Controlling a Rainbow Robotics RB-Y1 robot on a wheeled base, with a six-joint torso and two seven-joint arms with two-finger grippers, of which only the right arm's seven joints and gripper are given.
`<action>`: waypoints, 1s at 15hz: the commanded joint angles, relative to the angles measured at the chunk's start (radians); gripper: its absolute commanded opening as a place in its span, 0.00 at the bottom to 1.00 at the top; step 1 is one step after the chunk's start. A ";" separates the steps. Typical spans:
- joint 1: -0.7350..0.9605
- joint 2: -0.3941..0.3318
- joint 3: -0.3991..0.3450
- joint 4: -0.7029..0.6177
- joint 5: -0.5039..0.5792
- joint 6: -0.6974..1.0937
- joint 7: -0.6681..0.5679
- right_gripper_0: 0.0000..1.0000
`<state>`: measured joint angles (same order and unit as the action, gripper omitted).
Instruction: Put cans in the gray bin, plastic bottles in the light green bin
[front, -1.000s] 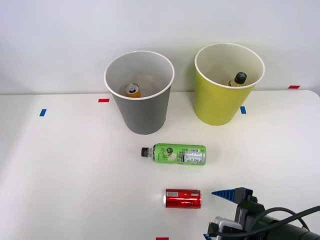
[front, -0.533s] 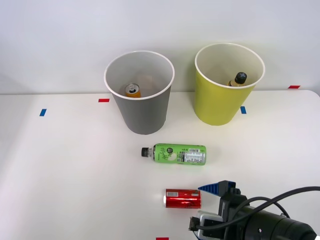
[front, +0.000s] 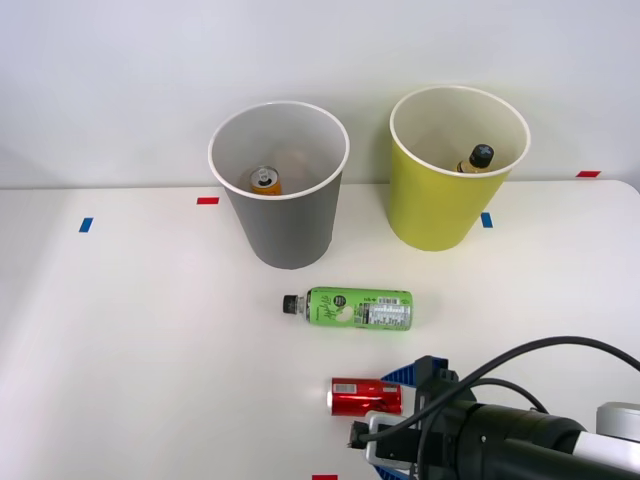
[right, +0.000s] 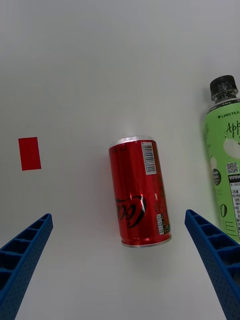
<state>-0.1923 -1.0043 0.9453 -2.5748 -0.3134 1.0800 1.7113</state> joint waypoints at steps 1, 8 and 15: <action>-0.061 0.067 0.001 0.084 -0.039 0.014 0.016 0.92; -0.122 0.119 0.003 0.134 -0.078 0.090 0.123 0.91; -0.176 0.199 0.004 0.134 -0.099 0.262 0.149 0.92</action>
<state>-0.3590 -0.8196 0.9496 -2.4404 -0.4112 1.3173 1.8584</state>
